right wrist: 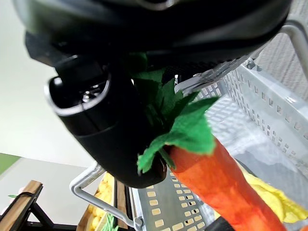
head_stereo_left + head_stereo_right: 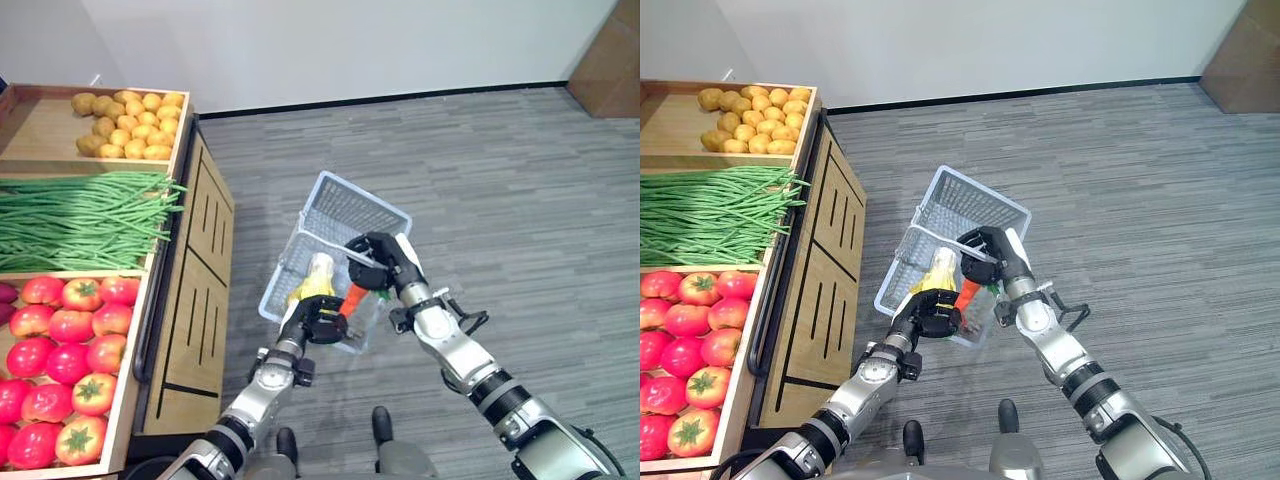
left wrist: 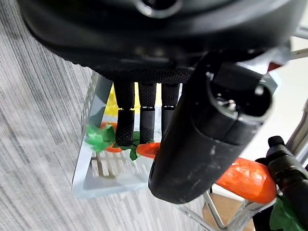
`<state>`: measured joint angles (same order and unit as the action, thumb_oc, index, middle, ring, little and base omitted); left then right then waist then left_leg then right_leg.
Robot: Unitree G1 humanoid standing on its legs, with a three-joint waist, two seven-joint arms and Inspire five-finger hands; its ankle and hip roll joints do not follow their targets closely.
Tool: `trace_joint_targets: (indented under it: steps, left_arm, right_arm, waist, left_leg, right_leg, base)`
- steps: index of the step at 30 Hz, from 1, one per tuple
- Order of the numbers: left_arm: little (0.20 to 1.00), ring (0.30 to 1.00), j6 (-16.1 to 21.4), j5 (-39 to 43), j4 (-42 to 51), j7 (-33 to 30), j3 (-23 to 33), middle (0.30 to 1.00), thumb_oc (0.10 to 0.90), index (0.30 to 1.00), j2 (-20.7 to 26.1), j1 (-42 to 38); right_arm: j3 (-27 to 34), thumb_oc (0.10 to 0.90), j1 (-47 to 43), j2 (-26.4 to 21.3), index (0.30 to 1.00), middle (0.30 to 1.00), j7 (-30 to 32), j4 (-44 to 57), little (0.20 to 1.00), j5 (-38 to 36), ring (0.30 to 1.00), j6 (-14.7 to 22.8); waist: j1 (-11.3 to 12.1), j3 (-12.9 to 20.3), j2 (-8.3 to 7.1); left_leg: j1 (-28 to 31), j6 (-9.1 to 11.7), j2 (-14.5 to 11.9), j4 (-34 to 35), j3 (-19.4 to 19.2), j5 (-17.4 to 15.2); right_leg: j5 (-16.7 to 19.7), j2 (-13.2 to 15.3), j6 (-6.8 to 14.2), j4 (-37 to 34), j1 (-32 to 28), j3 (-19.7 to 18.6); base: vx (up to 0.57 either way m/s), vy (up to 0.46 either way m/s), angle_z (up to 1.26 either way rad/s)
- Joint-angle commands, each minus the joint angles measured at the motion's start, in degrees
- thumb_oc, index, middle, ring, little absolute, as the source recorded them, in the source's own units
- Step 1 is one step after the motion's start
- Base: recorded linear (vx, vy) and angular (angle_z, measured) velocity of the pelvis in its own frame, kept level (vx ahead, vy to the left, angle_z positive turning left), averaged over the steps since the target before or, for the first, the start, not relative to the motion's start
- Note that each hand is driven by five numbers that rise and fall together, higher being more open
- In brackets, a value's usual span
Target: Get the vegetables into the basket
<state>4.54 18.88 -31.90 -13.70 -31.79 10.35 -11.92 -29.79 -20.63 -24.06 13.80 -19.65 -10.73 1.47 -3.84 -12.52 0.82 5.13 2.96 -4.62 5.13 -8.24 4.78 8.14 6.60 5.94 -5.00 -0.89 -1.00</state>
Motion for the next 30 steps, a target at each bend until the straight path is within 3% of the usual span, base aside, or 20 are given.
trace_joint_targets:
  steps: [1,5,6,7,20,23,27,30]
  left_arm:
    - [0.3,0.3,5.17,-2.27,-1.94,-4.39,3.0,0.3,0.4,0.3,-0.57,-7.5]
    - [0.3,0.3,4.84,-3.94,-3.92,-6.95,3.92,0.3,0.4,0.3,-1.77,-7.83]
    - [0.432,0.432,4.57,-4.61,-4.45,-7.54,3.95,0.432,0.494,0.432,-2.09,-8.01]
    - [1.0,1.0,4.36,-5.89,-4.44,-8.49,3.85,1.0,0.9,1.0,-2.29,-8.31]
    - [1.0,1.0,-0.03,-25.67,-7.91,-14.96,3.45,1.0,0.9,1.0,-0.05,-10.1]
    - [1.0,1.0,-2.11,-37.19,-7.22,-15.84,2.0,1.0,0.9,1.0,2.89,-11.21]
    - [1.0,1.0,-1.38,-45.12,-1.06,-8.82,-0.25,1.0,0.9,1.0,8.5,-9.88]
    - [1.0,1.0,4.1,-37.66,10.38,2.81,0.24,1.0,0.9,1.0,14.7,-7.14]
  right_arm:
    - [1.47,0.4,-2.98,0.26,0.3,0.3,-1.35,9.13,0.3,1.36,0.3,10.28]
    - [0.11,0.4,-0.77,-0.87,0.3,0.3,-2.65,10.9,0.3,1.97,0.3,10.69]
    - [-0.32,0.4,-0.32,-0.94,0.3,0.3,-2.82,11.2,0.3,1.99,0.3,10.75]
    - [-0.75,0.4,0.13,-1.06,0.3,0.3,-3.05,12.04,0.3,1.92,0.3,10.8]
    - [-0.81,0.4,3.9,-1.47,0.3,0.3,-2.85,11.06,0.3,0.8,0.3,12.12]
    - [1.47,0.4,5.51,-1.36,0.3,0.3,-1.66,7.12,0.3,1.45,0.3,12.08]
    - [6.59,0.4,7.45,-2.06,0.3,0.3,-0.21,2.64,0.3,3.74,0.3,11.25]
    - [10.54,0.4,9.36,-3.37,0.3,0.3,-0.88,0.0,0.3,5.06,0.3,9.39]
  waist:
    - [0.2,4.67,-3.0]
    - [-0.26,4.6,-3.34]
    - [-0.37,4.57,-3.38]
    - [-0.47,4.5,-3.47]
    - [-0.65,4.92,-3.64]
    - [-0.6,5.19,-3.53]
    - [-0.3,5.26,-3.09]
    - [-0.07,5.47,-2.5]
  left_leg:
    - [2.43,2.34,-2.53,-0.13,-0.59,-4.57]
    - [2.46,2.36,-2.48,-0.13,-0.89,-4.62]
    - [2.48,2.37,-2.48,-0.13,-0.94,-4.6]
    - [2.49,2.38,-2.52,-0.13,-1.0,-4.58]
    - [2.59,2.63,-2.82,-0.13,-0.98,-4.58]
    - [2.48,2.69,-2.85,-0.13,-0.73,-4.7]
    - [2.46,2.62,-2.74,-0.13,-0.61,-4.95]
    - [2.63,2.51,-2.61,-0.13,-0.5,-5.11]
  right_leg:
    - [-4.56,2.15,3.02,0.0,-3.06,2.37]
    - [-4.37,2.09,3.04,0.0,-2.82,1.96]
    - [-4.32,2.07,3.01,0.0,-2.77,1.92]
    - [-4.32,2.06,3.01,0.0,-2.77,1.93]
    - [-4.46,1.94,3.06,0.0,-2.96,2.15]
    - [-4.6,1.94,3.14,0.0,-3.03,2.48]
    - [-4.64,2.01,3.33,0.0,-3.06,2.56]
    - [-4.66,2.22,3.45,0.0,-3.3,2.79]
  base:
    - [0.0,0.0,0.0]
    - [-0.01,0.001,-0.03]
    - [-0.01,-0.001,-0.05]
    - [-0.01,-0.004,-0.05]
    - [0.0,-0.001,0.0]
    - [0.0,0.0,0.0]
    - [0.0,0.0,0.0]
    - [0.0,0.0,0.0]
